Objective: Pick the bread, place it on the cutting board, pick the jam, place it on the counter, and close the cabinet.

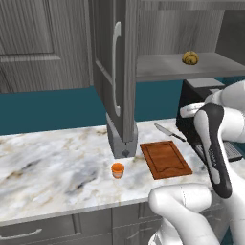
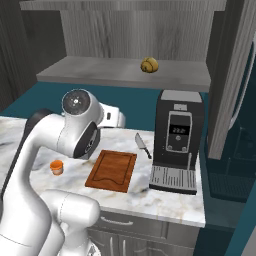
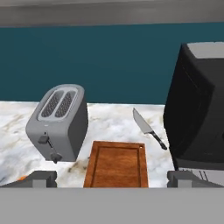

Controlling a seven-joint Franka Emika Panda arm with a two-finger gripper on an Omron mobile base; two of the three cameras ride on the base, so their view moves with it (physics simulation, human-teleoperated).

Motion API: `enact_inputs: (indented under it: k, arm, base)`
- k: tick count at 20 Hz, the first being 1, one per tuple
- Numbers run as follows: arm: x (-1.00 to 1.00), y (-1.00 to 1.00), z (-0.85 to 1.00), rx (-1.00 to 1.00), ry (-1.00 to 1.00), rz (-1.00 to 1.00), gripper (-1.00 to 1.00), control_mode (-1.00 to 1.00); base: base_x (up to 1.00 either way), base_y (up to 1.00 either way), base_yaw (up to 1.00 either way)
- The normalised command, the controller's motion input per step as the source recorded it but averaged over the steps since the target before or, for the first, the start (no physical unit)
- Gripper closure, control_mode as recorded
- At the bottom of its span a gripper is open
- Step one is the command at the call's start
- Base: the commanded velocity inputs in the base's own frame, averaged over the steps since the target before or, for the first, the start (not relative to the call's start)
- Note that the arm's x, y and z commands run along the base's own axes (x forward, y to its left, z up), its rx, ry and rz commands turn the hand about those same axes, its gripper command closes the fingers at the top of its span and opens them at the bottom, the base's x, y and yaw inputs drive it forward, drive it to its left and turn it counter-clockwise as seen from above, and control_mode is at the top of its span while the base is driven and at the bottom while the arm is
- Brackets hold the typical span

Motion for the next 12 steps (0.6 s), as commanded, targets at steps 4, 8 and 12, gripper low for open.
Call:
enact_inputs:
  k: [4,8,12]
  arm:
    - [-0.3,-0.13,0.31,-0.01,-0.02,-0.02,-1.0,-1.0]
    - [-0.34,-0.09,0.31,-0.04,0.0,-0.04,-1.0,-1.0]
    - [-0.21,-0.13,0.32,-0.02,0.0,-0.07,-1.0,-1.0]
  base:
    - [0.0,0.0,0.0]
    - [0.0,0.0,0.0]
    - [0.0,0.0,0.0]
